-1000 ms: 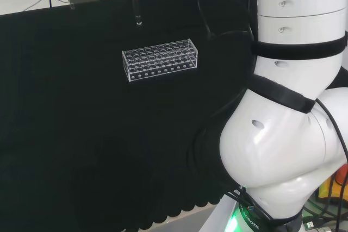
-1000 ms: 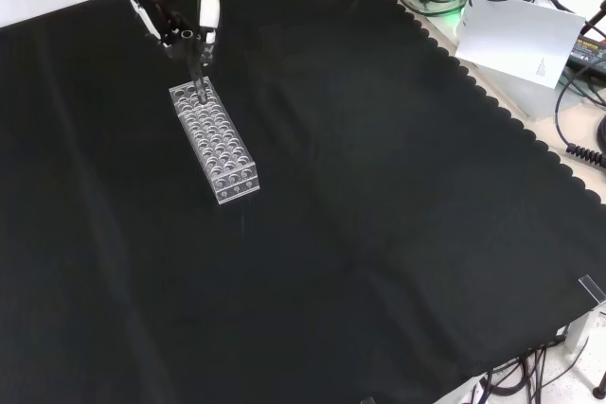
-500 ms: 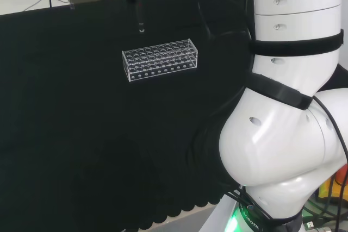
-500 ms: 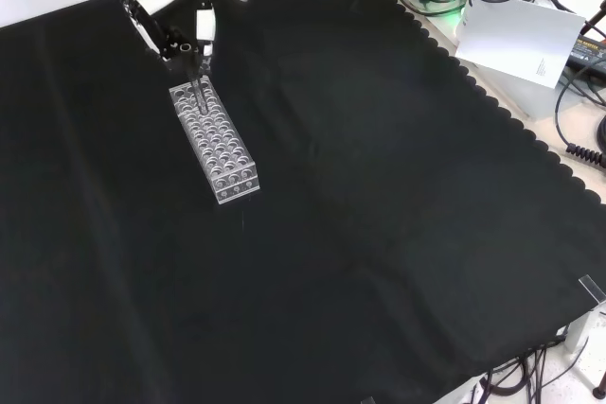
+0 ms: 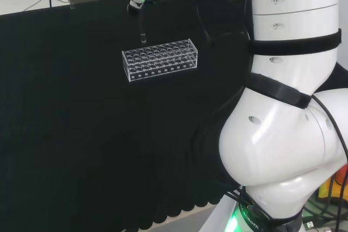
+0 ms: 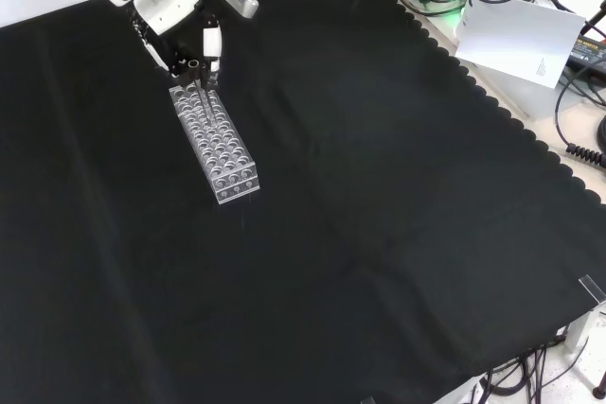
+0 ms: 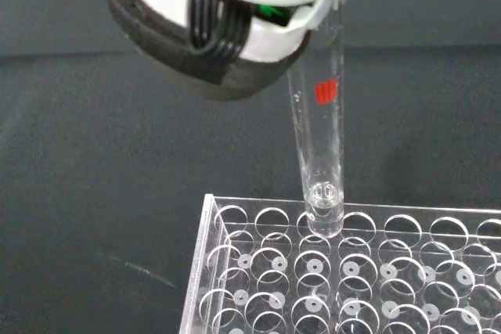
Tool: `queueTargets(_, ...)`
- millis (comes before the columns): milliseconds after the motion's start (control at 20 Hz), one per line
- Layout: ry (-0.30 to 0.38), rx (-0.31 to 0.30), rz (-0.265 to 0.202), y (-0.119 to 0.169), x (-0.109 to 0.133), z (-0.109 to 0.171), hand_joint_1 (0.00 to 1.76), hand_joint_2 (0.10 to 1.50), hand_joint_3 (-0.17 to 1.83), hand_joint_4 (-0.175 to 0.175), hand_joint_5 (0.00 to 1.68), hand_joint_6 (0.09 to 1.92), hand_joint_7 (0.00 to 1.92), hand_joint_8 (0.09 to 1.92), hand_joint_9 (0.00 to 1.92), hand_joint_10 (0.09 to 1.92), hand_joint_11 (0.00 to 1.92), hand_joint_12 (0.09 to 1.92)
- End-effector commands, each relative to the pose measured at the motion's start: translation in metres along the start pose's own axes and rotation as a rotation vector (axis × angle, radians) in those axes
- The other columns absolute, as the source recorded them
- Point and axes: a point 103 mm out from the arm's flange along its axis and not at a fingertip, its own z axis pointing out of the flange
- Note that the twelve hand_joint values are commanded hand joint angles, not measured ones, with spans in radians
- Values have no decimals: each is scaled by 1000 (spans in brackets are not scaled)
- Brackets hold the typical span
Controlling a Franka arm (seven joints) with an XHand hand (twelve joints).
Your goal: Put the test tube back in the rack.
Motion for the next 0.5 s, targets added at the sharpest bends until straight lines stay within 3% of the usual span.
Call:
queueTargets(50,27,11,-7,3,-2,14,1243,604,625,-175,1576,87,1907,151,1821,154,1459,706)
queueTargets(350,27,32,12,4,0,21,1243,605,625,-175,1577,87,1907,150,1821,153,1458,706)
queueTargets(500,28,50,-9,4,1,25,1243,605,625,-175,1577,87,1908,150,1821,153,1458,706)
